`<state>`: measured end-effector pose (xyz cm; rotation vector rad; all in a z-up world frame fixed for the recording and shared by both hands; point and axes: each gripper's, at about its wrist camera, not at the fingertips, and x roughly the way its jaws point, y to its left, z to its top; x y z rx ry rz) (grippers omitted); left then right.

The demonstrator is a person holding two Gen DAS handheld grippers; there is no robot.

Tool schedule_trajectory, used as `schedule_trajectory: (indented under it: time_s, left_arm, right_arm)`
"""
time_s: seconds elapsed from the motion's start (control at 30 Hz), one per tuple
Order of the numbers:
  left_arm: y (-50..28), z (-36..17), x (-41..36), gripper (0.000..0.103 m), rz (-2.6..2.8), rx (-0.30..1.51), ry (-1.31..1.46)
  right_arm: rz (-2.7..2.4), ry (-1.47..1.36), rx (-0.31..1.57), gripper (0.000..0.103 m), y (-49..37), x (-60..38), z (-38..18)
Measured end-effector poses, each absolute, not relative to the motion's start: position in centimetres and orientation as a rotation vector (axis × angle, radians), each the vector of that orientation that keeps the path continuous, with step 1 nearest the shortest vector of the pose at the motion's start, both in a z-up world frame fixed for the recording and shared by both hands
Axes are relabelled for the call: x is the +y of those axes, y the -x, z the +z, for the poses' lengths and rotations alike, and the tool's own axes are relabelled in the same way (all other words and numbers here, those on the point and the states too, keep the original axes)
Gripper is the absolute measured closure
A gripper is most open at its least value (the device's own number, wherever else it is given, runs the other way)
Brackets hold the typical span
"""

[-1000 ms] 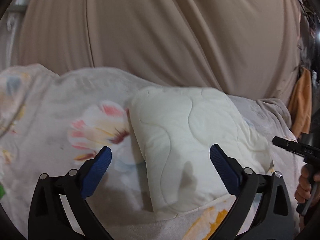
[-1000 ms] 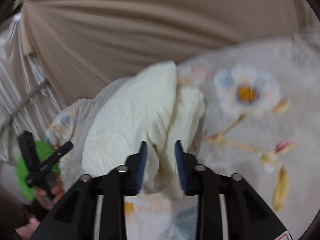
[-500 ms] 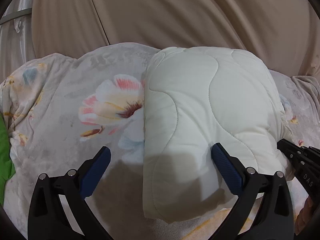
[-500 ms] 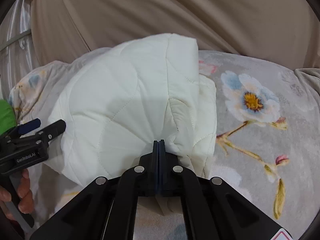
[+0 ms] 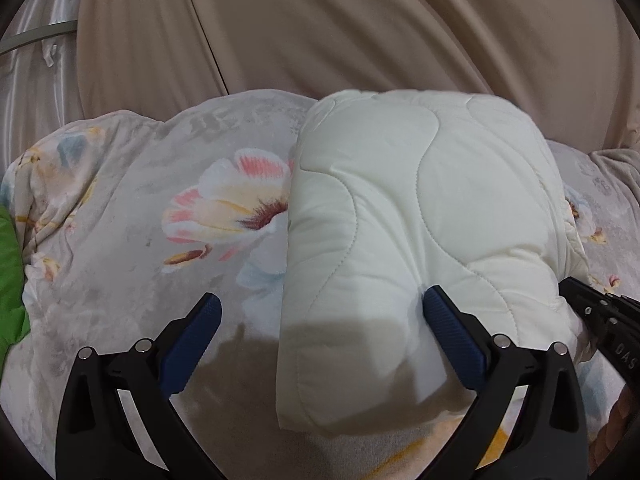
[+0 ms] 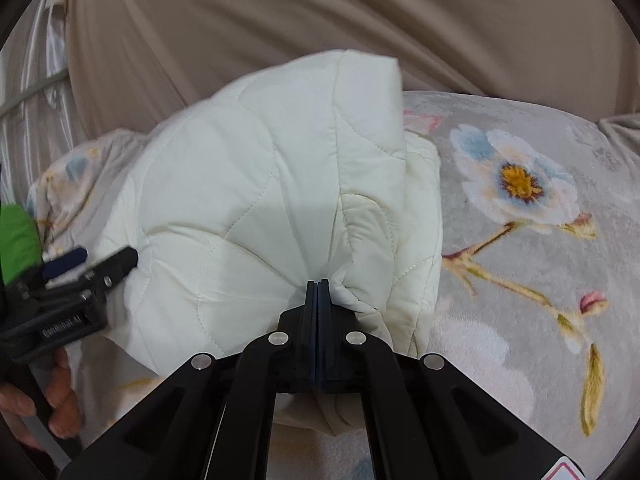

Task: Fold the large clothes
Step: 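Set the folded jacket down on the blanket and open both tools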

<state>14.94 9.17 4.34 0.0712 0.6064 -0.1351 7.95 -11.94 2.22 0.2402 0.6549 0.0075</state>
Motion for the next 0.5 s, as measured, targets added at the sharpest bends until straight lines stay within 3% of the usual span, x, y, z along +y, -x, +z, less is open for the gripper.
schedule_trajectory:
  time_s: [0.2,0.27,0.5]
  left_arm:
    - [-10.6,4.7,9.7,0.005,-0.148,0.591,-0.081]
    - [-9.3,4.3,9.5,0.005,-0.156,0.603,-0.089]
    - [-5.9,2.1,8.4,0.005,-0.143,0.643,-0.121]
  right_arm:
    - [-0.066,-0.162,0.626,0.082,-3.2,-9.5,4.7]
    - [-0.105,-0.123,0.631,0.067,-1.5,-8.5,4.6]
    - [-0.148,-0.126,0.696,0.063,2.2,-7.7,1.8]
